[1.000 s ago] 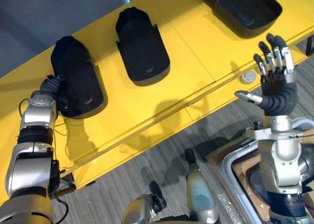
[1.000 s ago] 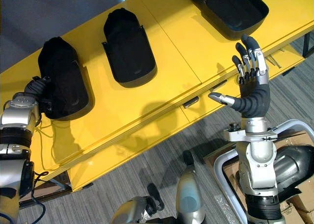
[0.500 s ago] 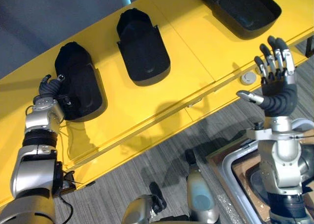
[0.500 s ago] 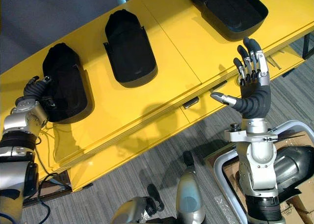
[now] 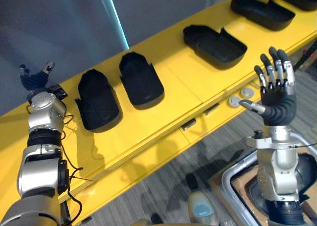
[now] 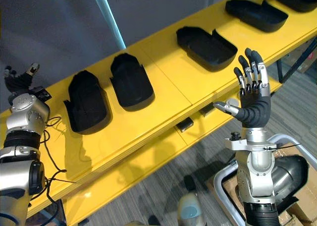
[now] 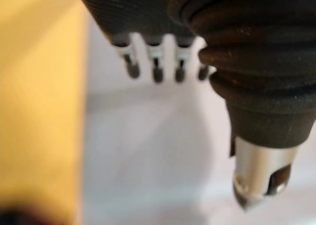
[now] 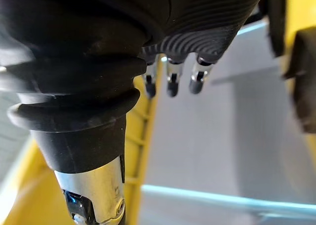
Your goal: Walk over and take plastic housings, then place them on the shelf
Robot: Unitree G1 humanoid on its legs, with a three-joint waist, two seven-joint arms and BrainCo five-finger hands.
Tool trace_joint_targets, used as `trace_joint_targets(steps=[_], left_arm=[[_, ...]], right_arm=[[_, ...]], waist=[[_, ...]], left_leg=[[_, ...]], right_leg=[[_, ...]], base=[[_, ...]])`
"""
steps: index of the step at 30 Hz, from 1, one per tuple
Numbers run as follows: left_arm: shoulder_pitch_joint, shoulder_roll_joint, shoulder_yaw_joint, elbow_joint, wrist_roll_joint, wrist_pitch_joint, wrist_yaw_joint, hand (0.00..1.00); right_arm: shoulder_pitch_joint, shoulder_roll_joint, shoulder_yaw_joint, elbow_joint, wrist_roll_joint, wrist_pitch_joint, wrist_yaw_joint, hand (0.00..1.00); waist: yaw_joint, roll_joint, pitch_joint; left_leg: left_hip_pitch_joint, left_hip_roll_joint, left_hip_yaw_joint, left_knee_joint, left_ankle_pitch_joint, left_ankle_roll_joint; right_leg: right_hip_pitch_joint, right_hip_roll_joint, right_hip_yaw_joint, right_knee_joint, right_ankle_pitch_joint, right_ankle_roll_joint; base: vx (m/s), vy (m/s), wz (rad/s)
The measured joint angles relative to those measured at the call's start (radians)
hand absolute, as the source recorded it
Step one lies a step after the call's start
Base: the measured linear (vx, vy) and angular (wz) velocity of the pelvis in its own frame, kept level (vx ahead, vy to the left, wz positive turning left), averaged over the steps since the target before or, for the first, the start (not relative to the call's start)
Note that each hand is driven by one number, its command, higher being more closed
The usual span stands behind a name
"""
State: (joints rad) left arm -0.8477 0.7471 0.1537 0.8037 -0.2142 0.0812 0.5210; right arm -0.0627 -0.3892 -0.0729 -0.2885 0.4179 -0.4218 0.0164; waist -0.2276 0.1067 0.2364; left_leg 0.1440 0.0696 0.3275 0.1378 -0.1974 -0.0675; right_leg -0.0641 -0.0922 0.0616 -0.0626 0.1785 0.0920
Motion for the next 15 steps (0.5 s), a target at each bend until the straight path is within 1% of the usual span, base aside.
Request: trace_joint_targets(steps=[1, 2, 3, 4, 5, 6, 7, 9, 10, 11, 13, 14, 15], left_arm=[[-0.010, 0.049, 0.001, -0.006, 0.045, 0.005, 0.000, 0.00], [-0.015, 0.071, 0.001, -0.013, 0.060, 0.005, 0.000, 0.00], [-0.017, 0.107, 0.001, -0.038, 0.070, -0.001, 0.004, 0.00], [-0.017, 0.128, 0.002, -0.064, 0.067, -0.022, 0.007, 0.00], [-0.013, 0.135, 0.004, -0.081, 0.061, -0.036, 0.006, 0.00], [0.015, 0.140, 0.033, -0.150, 0.032, -0.083, 0.002, 0.00], [0.043, 0.139, 0.062, -0.205, 0.009, -0.113, -0.001, 0.00], [0.192, 0.122, 0.169, -0.448, -0.053, -0.237, -0.020, 0.00], [0.253, 0.098, 0.206, -0.539, -0.060, -0.278, -0.024, 0.00], [0.379, 0.029, 0.273, -0.717, -0.069, -0.343, -0.022, 0.00], [0.588, -0.133, 0.338, -0.979, -0.068, -0.433, -0.022, 0.00], [0.739, -0.280, 0.351, -1.117, -0.041, -0.493, -0.020, 0.00], [0.885, -0.432, 0.343, -1.209, -0.021, -0.532, -0.020, 0.00]], right_arm=[[0.001, 0.000, 0.016, 0.003, 0.000, 0.000, -0.017, 0.00], [0.002, 0.000, 0.021, 0.009, 0.000, -0.001, -0.022, 0.00], [0.002, -0.001, 0.028, 0.033, 0.000, -0.003, -0.038, 0.00], [0.003, 0.000, 0.034, 0.061, 0.000, -0.004, -0.052, 0.00], [0.003, 0.000, 0.038, 0.074, 0.000, -0.005, -0.061, 0.00], [0.004, 0.003, 0.040, 0.087, 0.000, -0.004, -0.073, 0.00], [0.005, 0.008, 0.040, 0.086, -0.001, -0.007, -0.081, 0.00], [0.017, 0.020, 0.036, 0.086, -0.012, -0.015, -0.109, 0.00], [0.025, 0.025, 0.031, 0.086, -0.018, -0.016, -0.116, 0.00], [0.038, 0.043, 0.015, 0.085, -0.035, -0.016, -0.125, 0.00], [0.081, 0.084, -0.019, 0.072, -0.045, -0.016, -0.125, 0.00], [0.121, 0.121, -0.052, 0.053, -0.047, -0.016, -0.124, 0.00], [0.160, 0.159, -0.083, 0.036, -0.048, -0.013, -0.122, 0.00]], waist=[[0.008, 0.000, -0.001], [0.018, 0.001, -0.001], [0.037, 0.002, -0.009], [0.053, 0.003, -0.021], [0.060, 0.002, -0.030], [0.079, 0.003, -0.051], [0.082, 0.002, -0.057], [0.094, -0.001, -0.081], [0.103, -0.001, -0.093], [0.112, 0.000, -0.110], [0.123, -0.001, -0.131], [0.139, -0.006, -0.138], [0.152, -0.013, -0.138]], left_leg=[[0.000, 0.001, -0.013, 0.000, 0.002, -0.002], [0.002, 0.003, -0.015, 0.001, 0.002, -0.003], [0.002, 0.006, -0.020, 0.001, 0.004, -0.006], [0.003, 0.009, -0.036, 0.001, 0.006, -0.009], [0.003, 0.010, -0.043, -0.001, 0.007, -0.011], [0.002, 0.012, -0.051, -0.009, 0.010, -0.012], [0.002, 0.012, -0.058, -0.012, 0.013, -0.013], [0.014, 0.012, -0.076, -0.028, 0.020, -0.013], [0.013, 0.012, -0.078, -0.028, 0.020, -0.013], [0.014, 0.011, -0.083, -0.029, 0.020, -0.013], [0.013, 0.010, -0.103, -0.030, 0.021, -0.012], [0.016, 0.010, -0.108, -0.031, 0.022, -0.011], [0.019, 0.012, -0.119, -0.030, 0.022, -0.011]], right_leg=[[0.015, -0.002, -0.012, -0.016, 0.007, -0.001], [0.017, -0.001, -0.015, -0.018, 0.008, -0.002], [0.022, 0.000, -0.024, -0.018, 0.006, -0.005], [0.031, 0.001, -0.038, -0.018, -0.001, -0.016], [0.033, 0.002, -0.045, -0.019, -0.003, -0.018], [0.034, 0.004, -0.056, -0.020, -0.002, -0.016], [0.037, 0.005, -0.063, -0.019, 0.001, -0.013], [0.054, 0.006, -0.086, -0.020, 0.000, -0.013], [0.055, 0.006, -0.088, -0.021, 0.000, -0.013], [0.059, 0.004, -0.092, -0.023, 0.000, -0.013], [0.069, 0.001, -0.114, -0.028, -0.005, -0.012], [0.075, 0.001, -0.120, -0.028, -0.008, -0.012], [0.091, 0.001, -0.134, -0.028, -0.012, -0.013]], base=[[-0.03, -0.017, 0.23], [-0.06, -0.039, 0.21], [-0.05, -0.045, 0.22], [-0.05, -0.046, 0.25], [-0.03, -0.038, 0.28], [-0.02, -0.031, 0.21], [-0.02, -0.036, 0.30], [-0.02, -0.023, 0.25], [-0.02, -0.003, 0.11], [-0.02, 0.011, 0.12], [-0.03, 0.012, 0.22], [-0.04, 0.004, 0.25], [-0.05, -0.002, 0.25]])
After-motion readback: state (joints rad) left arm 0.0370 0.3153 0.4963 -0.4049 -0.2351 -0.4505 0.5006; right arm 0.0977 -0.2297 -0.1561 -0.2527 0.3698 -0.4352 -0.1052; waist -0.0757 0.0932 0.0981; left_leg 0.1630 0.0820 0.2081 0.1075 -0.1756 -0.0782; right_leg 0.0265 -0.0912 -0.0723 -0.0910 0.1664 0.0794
